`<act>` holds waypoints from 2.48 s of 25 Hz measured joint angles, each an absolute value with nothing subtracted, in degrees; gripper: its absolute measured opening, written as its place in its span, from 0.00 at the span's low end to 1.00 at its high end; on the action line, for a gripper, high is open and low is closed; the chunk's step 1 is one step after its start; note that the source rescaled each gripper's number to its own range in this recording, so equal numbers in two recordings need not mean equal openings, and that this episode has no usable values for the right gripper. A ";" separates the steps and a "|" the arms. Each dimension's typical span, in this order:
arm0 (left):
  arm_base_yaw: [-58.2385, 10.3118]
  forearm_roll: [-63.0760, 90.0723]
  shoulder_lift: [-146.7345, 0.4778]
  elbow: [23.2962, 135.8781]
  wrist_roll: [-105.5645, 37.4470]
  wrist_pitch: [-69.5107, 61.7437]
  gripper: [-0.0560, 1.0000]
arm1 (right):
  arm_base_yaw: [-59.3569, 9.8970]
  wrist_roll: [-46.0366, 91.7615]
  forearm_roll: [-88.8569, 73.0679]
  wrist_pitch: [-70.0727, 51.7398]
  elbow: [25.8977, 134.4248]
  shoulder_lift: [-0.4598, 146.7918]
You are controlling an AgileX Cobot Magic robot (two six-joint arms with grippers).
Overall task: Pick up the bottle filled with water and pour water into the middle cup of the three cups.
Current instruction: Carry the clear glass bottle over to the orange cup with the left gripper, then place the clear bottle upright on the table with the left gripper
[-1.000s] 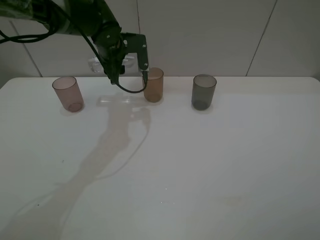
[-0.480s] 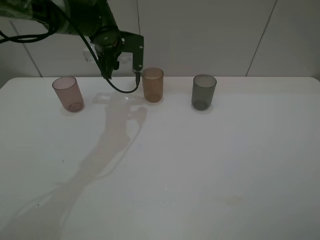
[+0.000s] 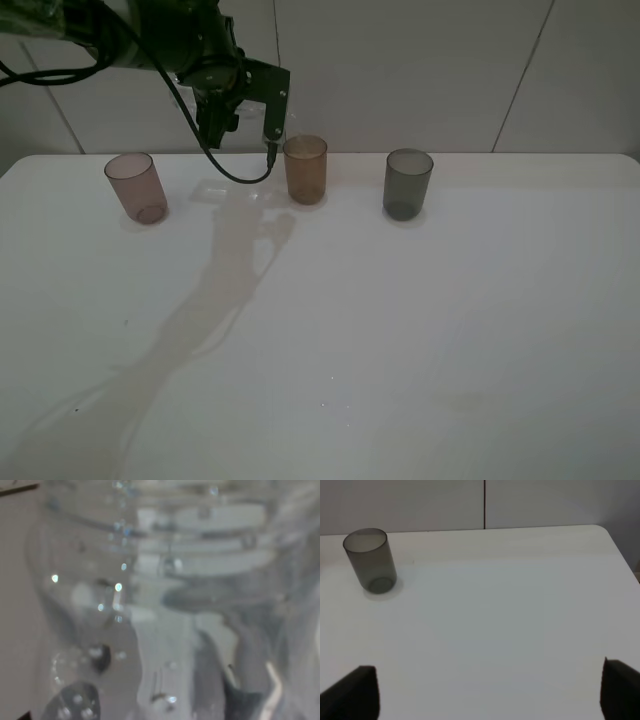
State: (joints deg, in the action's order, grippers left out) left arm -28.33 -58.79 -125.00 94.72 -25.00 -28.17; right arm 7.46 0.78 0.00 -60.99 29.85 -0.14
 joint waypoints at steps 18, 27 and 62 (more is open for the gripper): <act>-28.33 -62.61 -125.00 94.72 -25.00 -27.56 0.08 | 7.46 0.78 0.00 -60.99 29.85 -0.14; -28.33 -64.66 -125.00 94.72 -25.00 -26.48 0.08 | 7.46 0.78 0.00 -60.99 29.85 -0.14; -28.33 -71.87 -125.00 94.72 -25.00 -24.44 0.08 | 7.46 0.78 0.00 -60.99 29.85 -0.14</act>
